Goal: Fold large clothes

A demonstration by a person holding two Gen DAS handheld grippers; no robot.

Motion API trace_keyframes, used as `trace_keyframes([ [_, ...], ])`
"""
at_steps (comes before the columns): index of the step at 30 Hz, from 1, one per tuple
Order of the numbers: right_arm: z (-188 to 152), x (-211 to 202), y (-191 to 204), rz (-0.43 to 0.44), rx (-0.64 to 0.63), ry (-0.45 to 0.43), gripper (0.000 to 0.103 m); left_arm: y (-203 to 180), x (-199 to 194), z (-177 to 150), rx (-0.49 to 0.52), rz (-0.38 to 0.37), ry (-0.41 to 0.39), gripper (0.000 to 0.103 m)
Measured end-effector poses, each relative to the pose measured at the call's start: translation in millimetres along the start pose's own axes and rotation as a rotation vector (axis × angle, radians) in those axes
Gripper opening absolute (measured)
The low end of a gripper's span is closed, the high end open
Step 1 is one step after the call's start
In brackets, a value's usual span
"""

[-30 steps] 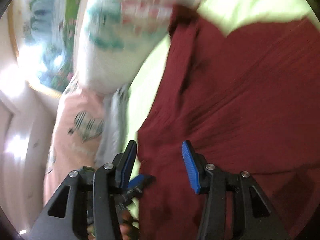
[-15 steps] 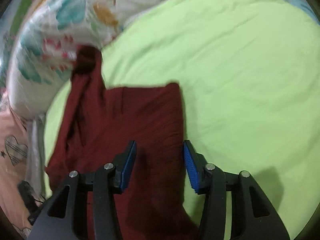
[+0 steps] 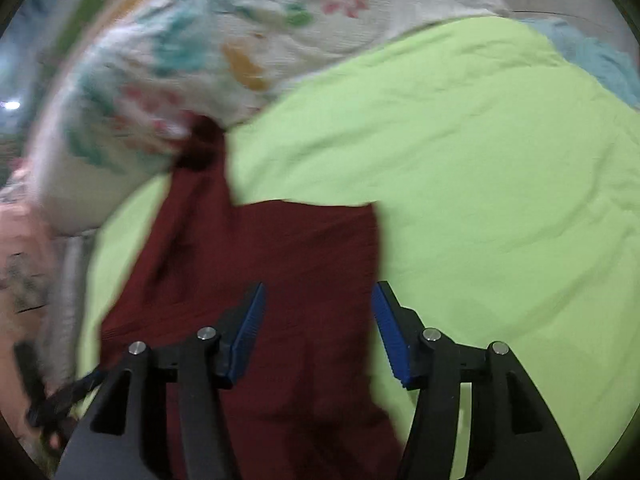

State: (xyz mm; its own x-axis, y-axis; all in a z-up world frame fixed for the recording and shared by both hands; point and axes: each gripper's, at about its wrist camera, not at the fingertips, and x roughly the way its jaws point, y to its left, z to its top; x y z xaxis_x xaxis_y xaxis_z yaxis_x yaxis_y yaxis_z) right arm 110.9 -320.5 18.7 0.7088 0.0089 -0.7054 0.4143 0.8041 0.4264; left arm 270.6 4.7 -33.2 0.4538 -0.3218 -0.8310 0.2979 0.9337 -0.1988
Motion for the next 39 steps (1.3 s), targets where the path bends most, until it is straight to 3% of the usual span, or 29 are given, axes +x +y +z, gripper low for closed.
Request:
trace_keyframes([
  [2, -12.1, 1.2, 16.9, 0.143, -0.006, 0.048, 0.057, 3.0, -3.6, 28.8, 0.012, 0.009, -0.029, 0.079],
  [4, -22.4, 10.1, 28.6, 0.218, -0.021, 0.105, 0.057, 0.0, 5.5, 58.8, 0.045, 0.017, -0.031, 0.082],
  [6, -32.9, 21.0, 40.4, 0.222, -0.038, 0.149, 0.057, -3.3, 27.2, 94.5, 0.083, 0.000, -0.019, 0.083],
  [8, -41.8, 28.1, 45.9, 0.237, -0.037, 0.179, 0.057, -1.0, 54.7, 129.7, 0.100, -0.083, 0.018, 0.085],
  [11, -50.4, 34.0, 51.1, 0.264, -0.037, 0.224, 0.057, -1.9, 97.0, 178.1, 0.119, -0.091, 0.052, 0.085],
  [13, -51.5, 36.4, 56.6, 0.262, -0.053, 0.236, 0.057, -11.4, 122.3, 197.2, 0.153, -0.093, 0.080, 0.085],
  [18, -50.3, 54.1, 61.7, 0.255, -0.086, 0.271, 0.057, -26.8, 176.7, 220.1, 0.227, -0.011, 0.136, 0.084],
  [21, -50.4, 67.8, 58.3, 0.224, -0.091, 0.306, 0.057, -33.5, 184.9, 223.5, 0.246, -0.064, 0.127, 0.067],
  [22, -50.5, 69.6, 56.5, 0.230, -0.083, 0.309, 0.057, -35.9, 183.1, 221.0, 0.254, -0.092, 0.120, 0.045],
  [23, -50.7, 71.0, 55.9, 0.236, -0.074, 0.309, 0.057, -39.3, 181.8, 219.3, 0.264, -0.126, 0.115, 0.015],
  [24, -51.2, 70.9, 56.3, 0.236, -0.073, 0.306, 0.057, -41.5, 180.7, 218.3, 0.271, -0.123, 0.106, 0.005],
  [31, -54.2, 65.6, 63.9, 0.243, -0.092, 0.296, 0.057, -13.9, 131.3, 210.1, 0.209, -0.099, -0.030, 0.001],
  [39, -55.9, 59.2, 58.9, 0.234, -0.053, 0.292, 0.057, 74.0, 13.0, 216.6, 0.111, -0.010, -0.177, 0.001],
])
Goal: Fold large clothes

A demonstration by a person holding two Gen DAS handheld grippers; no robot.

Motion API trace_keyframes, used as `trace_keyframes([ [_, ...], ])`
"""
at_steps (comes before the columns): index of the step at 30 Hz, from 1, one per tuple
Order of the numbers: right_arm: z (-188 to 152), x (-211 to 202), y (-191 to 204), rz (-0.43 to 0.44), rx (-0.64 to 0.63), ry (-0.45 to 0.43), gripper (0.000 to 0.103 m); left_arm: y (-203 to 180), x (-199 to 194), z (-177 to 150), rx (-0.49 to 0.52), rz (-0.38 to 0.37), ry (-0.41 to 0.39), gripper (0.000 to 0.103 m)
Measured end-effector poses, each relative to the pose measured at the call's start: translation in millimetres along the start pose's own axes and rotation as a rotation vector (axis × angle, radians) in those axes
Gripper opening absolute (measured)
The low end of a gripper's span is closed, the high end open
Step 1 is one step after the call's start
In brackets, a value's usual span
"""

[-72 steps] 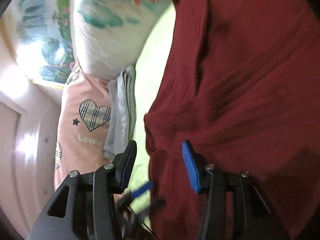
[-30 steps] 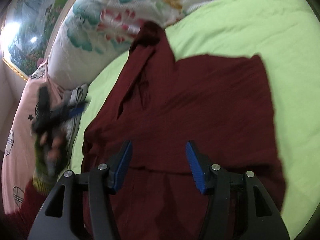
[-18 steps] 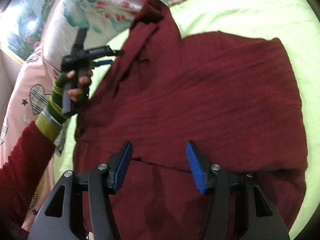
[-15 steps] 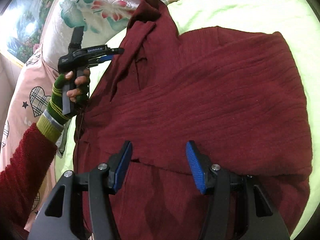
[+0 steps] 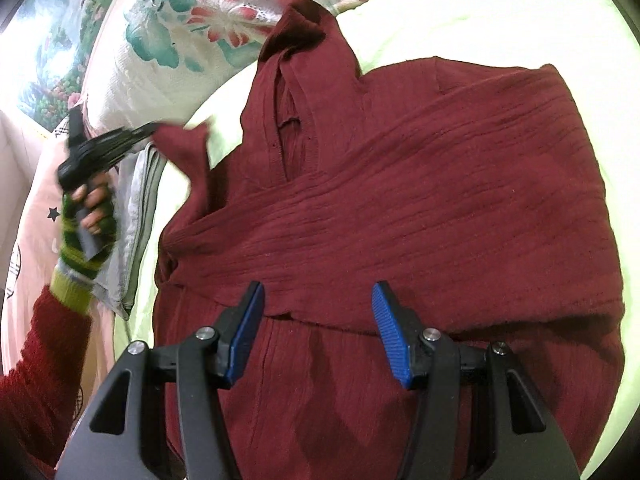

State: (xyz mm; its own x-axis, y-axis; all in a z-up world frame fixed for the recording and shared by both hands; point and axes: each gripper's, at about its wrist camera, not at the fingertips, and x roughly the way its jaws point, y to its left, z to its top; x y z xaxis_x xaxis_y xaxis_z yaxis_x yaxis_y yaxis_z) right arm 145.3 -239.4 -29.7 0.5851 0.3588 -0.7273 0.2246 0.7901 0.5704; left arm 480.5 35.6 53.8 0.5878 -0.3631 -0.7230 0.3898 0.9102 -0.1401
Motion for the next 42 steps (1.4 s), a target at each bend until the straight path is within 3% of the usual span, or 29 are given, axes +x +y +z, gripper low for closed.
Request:
trace_keyframes([
  [5, -3.0, -4.4, 5.2, 0.009, 0.011, -0.010, 0.057, 40.4, -86.1, 15.8, -0.060, 0.018, -0.108, 0.001],
  [7, -4.9, -8.5, 9.5, 0.018, 0.009, -0.018, 0.057, 36.8, -115.3, 19.3, -0.058, -0.012, -0.150, 0.000],
  [10, -5.4, -17.0, 12.2, 0.023, 0.015, -0.040, 0.057, -1.5, -144.8, 11.7, 0.000, -0.075, -0.189, 0.000],
  [15, -5.2, -38.5, 0.7, 0.015, 0.065, -0.101, 0.057, -80.1, -127.9, -26.5, 0.086, -0.170, -0.140, 0.000],
  [19, -7.0, -51.4, -7.4, -0.008, 0.072, -0.114, 0.061, -95.1, -89.9, -69.8, 0.011, -0.215, -0.060, 0.000],
  [21, -8.0, -52.0, -8.5, -0.013, 0.066, -0.098, 0.075, -72.1, -76.5, -90.2, -0.082, -0.174, -0.031, 0.002],
  [24, -7.3, -50.2, -6.8, 0.002, 0.049, -0.100, 0.075, -22.0, -74.3, -110.8, -0.212, -0.054, -0.033, 0.002],
  [26, -6.3, -44.7, -4.5, 0.000, 0.045, -0.090, 0.075, 19.9, -74.7, -120.5, -0.333, 0.004, -0.042, 0.015],
  [30, -7.3, -26.9, 0.6, -0.003, 0.046, -0.062, 0.075, 92.2, -54.8, -116.3, -0.524, 0.033, -0.012, 0.032],
  [32, -8.0, -17.0, 1.1, 0.007, 0.054, -0.038, 0.075, 117.2, -35.3, -103.5, -0.587, 0.012, 0.023, 0.049],
  [34, -8.7, -11.2, 0.7, 0.006, 0.056, -0.022, 0.075, 140.8, -9.0, -90.0, -0.654, -0.022, 0.064, 0.054],
  [37, -9.4, -9.7, 0.2, -0.003, 0.049, -0.012, 0.074, 174.1, 22.3, -73.4, -0.719, 0.037, 0.098, 0.051],
  [39, -8.9, -13.1, -2.6, -0.009, 0.050, -0.016, 0.074, 187.7, 41.9, -69.3, -0.723, 0.097, 0.145, 0.014],
  [40, -8.4, -14.8, -4.0, -0.014, 0.052, -0.020, 0.074, 190.8, 46.5, -69.1, -0.717, 0.107, 0.151, 0.004],
  [42, -8.0, -19.5, -8.5, -0.021, 0.057, -0.034, 0.074, 184.3, 37.3, -68.3, -0.687, 0.123, 0.110, 0.003],
])
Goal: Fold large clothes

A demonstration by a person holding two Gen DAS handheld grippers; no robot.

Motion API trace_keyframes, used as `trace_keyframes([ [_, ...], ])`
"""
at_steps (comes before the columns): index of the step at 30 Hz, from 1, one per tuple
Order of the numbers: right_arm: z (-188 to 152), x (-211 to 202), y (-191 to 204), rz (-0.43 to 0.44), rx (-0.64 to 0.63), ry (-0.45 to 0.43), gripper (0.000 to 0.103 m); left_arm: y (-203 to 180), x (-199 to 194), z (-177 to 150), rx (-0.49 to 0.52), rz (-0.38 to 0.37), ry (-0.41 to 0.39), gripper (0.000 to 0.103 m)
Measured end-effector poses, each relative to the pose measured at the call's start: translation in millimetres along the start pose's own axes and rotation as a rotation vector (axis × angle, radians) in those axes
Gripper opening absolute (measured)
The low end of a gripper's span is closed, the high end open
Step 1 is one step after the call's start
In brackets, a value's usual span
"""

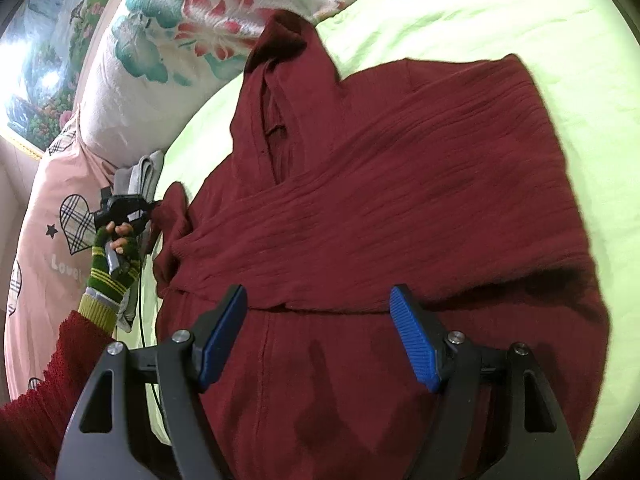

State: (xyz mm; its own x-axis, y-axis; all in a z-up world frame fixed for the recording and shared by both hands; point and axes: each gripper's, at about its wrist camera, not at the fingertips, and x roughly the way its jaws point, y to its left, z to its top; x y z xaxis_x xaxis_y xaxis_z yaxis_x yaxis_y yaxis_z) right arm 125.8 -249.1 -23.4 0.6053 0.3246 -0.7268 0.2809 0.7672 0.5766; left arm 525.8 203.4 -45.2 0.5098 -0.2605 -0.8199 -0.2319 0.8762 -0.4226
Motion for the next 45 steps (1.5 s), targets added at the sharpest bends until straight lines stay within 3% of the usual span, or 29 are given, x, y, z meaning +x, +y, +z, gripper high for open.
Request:
trace_keyframes([
  [5, 0.1, -9.2, -13.8, 0.015, 0.059, -0.045, 0.074, -71.1, -87.9, -53.7, 0.214, -0.135, -0.178, 0.003],
  [9, -0.8, -27.8, -19.5, 0.027, 0.109, -0.124, 0.074, -143.0, -133.1, -119.7, 0.420, -0.236, -0.210, 0.003],
  [12, -2.9, -53.6, -26.7, 0.037, 0.136, -0.194, 0.074, -192.0, -140.3, -171.3, 0.542, -0.270, -0.179, 0.003],
  [15, -4.9, -76.7, -37.0, 0.031, 0.154, -0.242, 0.074, -233.6, -120.4, -227.8, 0.666, -0.264, -0.114, 0.003],
  [20, -5.9, -101.2, -60.2, 0.013, 0.217, -0.282, 0.074, -275.6, -68.5, -322.4, 0.840, -0.200, 0.000, 0.004],
  [23, -4.7, -106.5, -60.0, 0.011, 0.217, -0.284, 0.074, -272.5, -44.9, -351.1, 0.883, -0.169, 0.088, 0.012],
  [24, -4.0, -106.3, -56.2, 0.011, 0.211, -0.285, 0.075, -269.2, -42.2, -358.4, 0.886, -0.166, 0.106, 0.012],
  [26, -1.8, -105.3, -48.7, 0.012, 0.190, -0.284, 0.074, -259.9, -45.5, -366.7, 0.883, -0.162, 0.135, 0.023],
  [28, 2.6, -97.7, -37.6, 0.010, 0.160, -0.268, 0.074, -244.0, -54.8, -373.9, 0.863, -0.171, 0.153, 0.048],
  [29, 3.6, -94.4, -34.1, 0.013, 0.149, -0.260, 0.075, -230.9, -65.1, -378.1, 0.858, -0.170, 0.157, 0.053],
  [34, 13.9, -51.4, 10.2, 0.006, 0.012, -0.157, 0.075, -164.7, -102.3, -379.6, 0.802, -0.129, 0.135, 0.053],
  [39, 20.6, 6.3, 83.7, -0.052, -0.260, -0.089, 0.074, -87.3, -121.6, -331.0, 0.583, 0.122, -0.056, 0.053],
  [41, 21.8, 34.2, 117.8, -0.110, -0.415, -0.090, 0.075, -61.0, -113.8, -309.7, 0.485, 0.227, -0.085, 0.053],
  [42, 21.8, 53.4, 134.8, -0.175, -0.510, -0.094, 0.074, -50.4, -108.1, -304.2, 0.449, 0.239, -0.068, 0.052],
  [45, 25.3, 107.0, 150.8, -0.414, -0.652, -0.081, 0.074, -34.3, -98.4, -295.7, 0.373, 0.180, -0.031, 0.054],
])
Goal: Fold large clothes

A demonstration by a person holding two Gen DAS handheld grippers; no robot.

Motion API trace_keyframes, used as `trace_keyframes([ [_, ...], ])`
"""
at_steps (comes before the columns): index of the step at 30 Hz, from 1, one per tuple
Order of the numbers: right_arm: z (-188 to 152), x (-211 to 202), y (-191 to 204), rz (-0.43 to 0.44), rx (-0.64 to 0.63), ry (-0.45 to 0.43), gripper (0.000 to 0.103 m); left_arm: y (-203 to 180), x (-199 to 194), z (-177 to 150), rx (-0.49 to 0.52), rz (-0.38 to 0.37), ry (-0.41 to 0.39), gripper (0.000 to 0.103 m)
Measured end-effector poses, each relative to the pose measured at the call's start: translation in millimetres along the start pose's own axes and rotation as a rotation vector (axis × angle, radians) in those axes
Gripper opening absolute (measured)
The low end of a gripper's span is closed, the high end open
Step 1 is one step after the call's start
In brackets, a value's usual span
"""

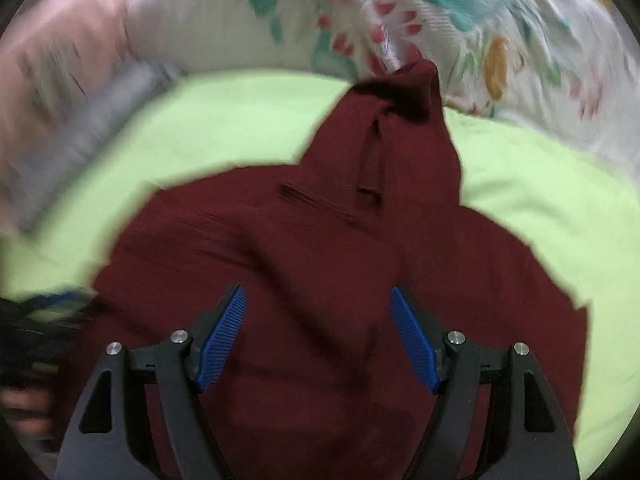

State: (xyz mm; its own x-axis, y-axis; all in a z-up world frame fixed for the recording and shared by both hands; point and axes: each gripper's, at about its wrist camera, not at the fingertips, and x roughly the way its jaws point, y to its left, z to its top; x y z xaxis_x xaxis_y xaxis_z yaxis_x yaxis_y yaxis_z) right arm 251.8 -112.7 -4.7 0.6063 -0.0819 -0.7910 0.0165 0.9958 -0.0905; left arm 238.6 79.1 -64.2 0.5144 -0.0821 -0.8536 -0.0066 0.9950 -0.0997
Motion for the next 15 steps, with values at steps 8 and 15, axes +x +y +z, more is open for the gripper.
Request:
trace_keyframes([
  [8, -8.9, -16.6, -73.0, 0.120, 0.357, -0.062, 0.005, -3.5, 5.2, 15.7, -0.016, 0.007, -0.009, 0.054],
  [15, -93.4, -36.9, -139.0, 0.214, 0.700, -0.030, 0.007, 3.8, 13.3, 29.1, -0.064, -0.005, -0.019, 0.054],
])
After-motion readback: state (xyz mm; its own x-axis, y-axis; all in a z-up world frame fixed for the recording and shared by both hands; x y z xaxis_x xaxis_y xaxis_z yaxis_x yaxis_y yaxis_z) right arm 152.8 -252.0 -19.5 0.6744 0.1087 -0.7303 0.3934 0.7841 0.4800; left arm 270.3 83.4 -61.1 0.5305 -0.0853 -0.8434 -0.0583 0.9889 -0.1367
